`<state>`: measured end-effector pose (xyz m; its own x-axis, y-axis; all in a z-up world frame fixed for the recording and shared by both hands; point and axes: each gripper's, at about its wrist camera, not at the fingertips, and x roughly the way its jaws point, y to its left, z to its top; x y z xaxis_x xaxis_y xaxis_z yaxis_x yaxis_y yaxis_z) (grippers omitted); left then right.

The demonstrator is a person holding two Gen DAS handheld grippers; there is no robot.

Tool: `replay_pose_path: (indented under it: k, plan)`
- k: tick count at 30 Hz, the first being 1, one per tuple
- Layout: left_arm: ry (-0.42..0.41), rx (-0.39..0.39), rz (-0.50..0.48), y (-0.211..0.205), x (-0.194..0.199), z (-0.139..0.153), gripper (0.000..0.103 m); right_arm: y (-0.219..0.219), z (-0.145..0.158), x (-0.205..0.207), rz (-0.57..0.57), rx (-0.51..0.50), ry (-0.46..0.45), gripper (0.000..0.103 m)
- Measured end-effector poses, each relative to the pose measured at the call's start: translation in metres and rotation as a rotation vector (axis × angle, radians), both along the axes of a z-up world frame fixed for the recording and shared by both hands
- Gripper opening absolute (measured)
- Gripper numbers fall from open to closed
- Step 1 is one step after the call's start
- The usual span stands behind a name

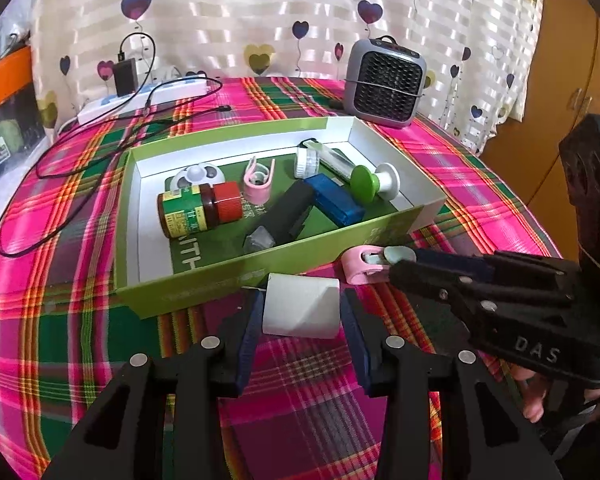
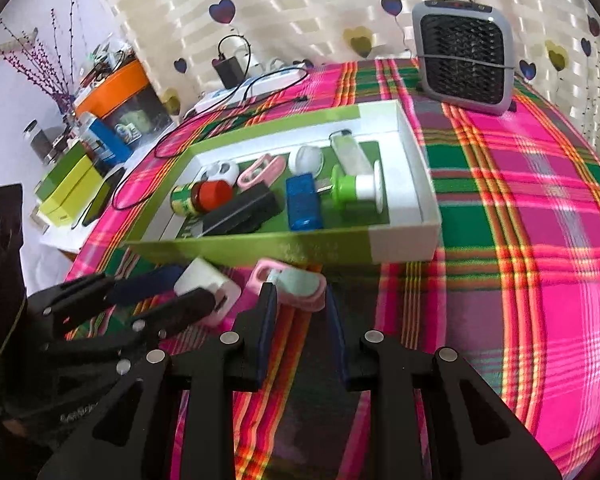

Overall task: Organize rigid objects
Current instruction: 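Close the left tool on the white charger while the right tool lifts the pink holder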

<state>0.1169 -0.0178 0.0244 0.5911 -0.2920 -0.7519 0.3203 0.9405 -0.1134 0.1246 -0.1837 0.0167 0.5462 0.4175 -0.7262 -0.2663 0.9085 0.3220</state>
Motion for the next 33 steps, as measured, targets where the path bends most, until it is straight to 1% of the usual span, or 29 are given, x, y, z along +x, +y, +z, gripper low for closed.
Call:
replay_pose_path:
  k: [3,5,7,9,10,12,18,21,23,25,27,31,33]
  plan:
    - [-0.003,0.007,0.008,0.006,-0.001,0.001,0.039,0.005,-0.001,-0.006,0.045,0.004,0.013,0.026]
    - [-0.003,0.008,0.013,0.01,-0.002,0.001,0.039,0.011,0.001,-0.011,0.092,-0.009,0.005,0.026]
    - [-0.006,0.009,0.017,0.014,-0.003,0.003,0.039,0.018,0.002,-0.015,0.15,-0.04,-0.006,0.026]
    - [-0.013,0.012,0.019,0.018,-0.005,0.004,0.039,0.023,0.003,-0.019,0.179,-0.099,-0.03,0.026]
    - [-0.015,0.015,0.02,0.02,-0.007,0.006,0.039,0.024,0.005,-0.021,0.177,-0.14,-0.05,0.026]
    - [-0.025,0.025,0.024,0.023,-0.011,0.008,0.039,0.023,0.008,-0.022,0.174,-0.166,-0.077,0.026]
    - [-0.051,-0.024,0.001,0.031,-0.013,0.015,0.039,0.016,0.008,-0.009,0.121,-0.152,-0.082,0.026]
    - [-0.017,-0.061,-0.01,0.031,-0.009,0.011,0.039,0.016,0.007,-0.004,0.123,-0.148,-0.078,0.026]
    - [0.006,-0.05,-0.015,0.027,-0.007,0.005,0.039,0.016,0.006,-0.002,0.134,-0.135,-0.071,0.026]
    - [0.01,-0.031,-0.021,0.023,-0.006,0.002,0.039,0.018,0.004,-0.001,0.141,-0.144,-0.067,0.026]
    - [0.004,-0.009,-0.008,0.021,-0.008,0.001,0.039,0.021,0.003,0.0,0.149,-0.152,-0.065,0.026]
    - [0.008,0.001,-0.007,0.019,-0.006,0.0,0.04,0.026,0.001,0.003,0.164,-0.158,-0.065,0.026]
    - [-0.003,0.023,-0.004,0.016,-0.007,0.001,0.04,0.028,-0.001,0.006,0.168,-0.167,-0.052,0.026]
